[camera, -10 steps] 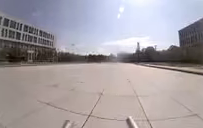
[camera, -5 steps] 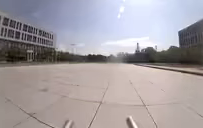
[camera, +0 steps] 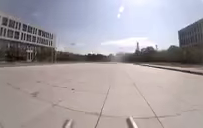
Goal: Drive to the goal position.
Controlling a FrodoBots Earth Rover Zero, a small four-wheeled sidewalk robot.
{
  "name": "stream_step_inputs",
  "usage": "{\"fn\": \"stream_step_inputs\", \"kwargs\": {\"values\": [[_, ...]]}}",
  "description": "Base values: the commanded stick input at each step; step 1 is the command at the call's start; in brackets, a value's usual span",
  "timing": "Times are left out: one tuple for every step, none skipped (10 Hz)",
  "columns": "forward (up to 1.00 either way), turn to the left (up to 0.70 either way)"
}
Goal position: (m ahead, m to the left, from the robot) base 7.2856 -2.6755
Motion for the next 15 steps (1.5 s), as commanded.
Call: {"fn": "stream_step_inputs", "kwargs": {"values": [[0.7, 0.0], [0.7, 0.0], [0.7, 0.0], [0.7, 0.0], [0.7, 0.0], [0.7, 0.0], [0.7, 0.0], [0.7, 0.0], [0.7, 0.0], [0.7, 0.0], [0.7, 0.0], [0.7, 0.0], [0.7, 0.0], [0.7, 0.0], [0.7, 0.0]]}}
